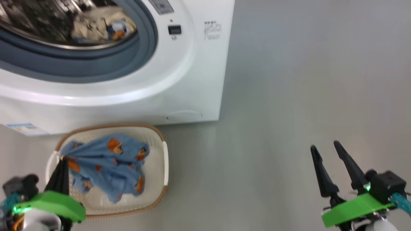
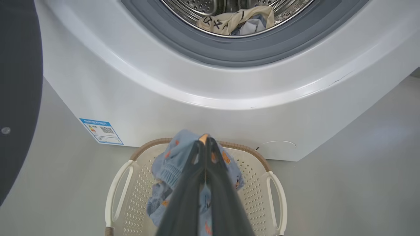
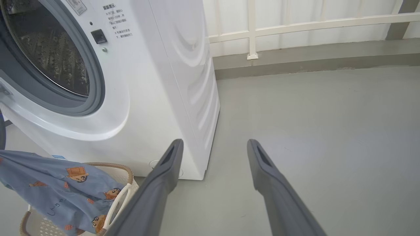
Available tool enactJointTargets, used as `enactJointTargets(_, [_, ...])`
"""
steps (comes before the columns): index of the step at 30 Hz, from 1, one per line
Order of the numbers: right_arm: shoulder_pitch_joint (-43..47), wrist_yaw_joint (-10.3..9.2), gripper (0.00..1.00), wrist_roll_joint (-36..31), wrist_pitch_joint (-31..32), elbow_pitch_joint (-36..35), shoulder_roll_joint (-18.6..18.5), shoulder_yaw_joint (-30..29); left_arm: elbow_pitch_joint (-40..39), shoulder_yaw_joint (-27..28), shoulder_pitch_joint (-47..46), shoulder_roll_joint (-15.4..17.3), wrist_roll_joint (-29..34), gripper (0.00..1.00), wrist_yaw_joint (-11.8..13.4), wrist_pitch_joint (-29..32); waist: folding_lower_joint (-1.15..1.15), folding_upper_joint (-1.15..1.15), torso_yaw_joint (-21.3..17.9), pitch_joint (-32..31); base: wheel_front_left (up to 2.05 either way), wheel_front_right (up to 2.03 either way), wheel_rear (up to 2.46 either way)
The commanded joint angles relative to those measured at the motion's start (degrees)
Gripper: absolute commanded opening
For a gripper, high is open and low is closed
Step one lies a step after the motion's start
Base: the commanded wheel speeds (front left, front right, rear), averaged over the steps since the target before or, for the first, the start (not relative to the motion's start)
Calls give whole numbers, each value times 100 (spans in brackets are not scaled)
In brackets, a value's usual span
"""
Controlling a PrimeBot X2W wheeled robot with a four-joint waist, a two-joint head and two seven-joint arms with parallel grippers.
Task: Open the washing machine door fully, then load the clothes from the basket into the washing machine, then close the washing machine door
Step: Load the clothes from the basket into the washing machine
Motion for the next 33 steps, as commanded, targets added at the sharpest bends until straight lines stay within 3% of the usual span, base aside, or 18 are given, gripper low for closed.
enactJointTargets(1, [145, 8, 100, 70, -27, -109, -78, 93, -263, 281, 147, 182, 97, 0, -17, -69, 0, 0, 85, -416, 0, 0, 0])
enactJointTargets(20, [802, 8, 100, 145, -27, -214, -72, -263, -2938, 1472, 2244, -223, 575, 0, -17, -70, 0, 0, -11, -933, 0, 0, 0])
enactJointTargets(33, [677, 8, 100, 89, -27, -275, 38, -276, -3119, 1381, 1933, -265, 363, 0, -17, -70, 0, 0, -36, -718, 0, 0, 0])
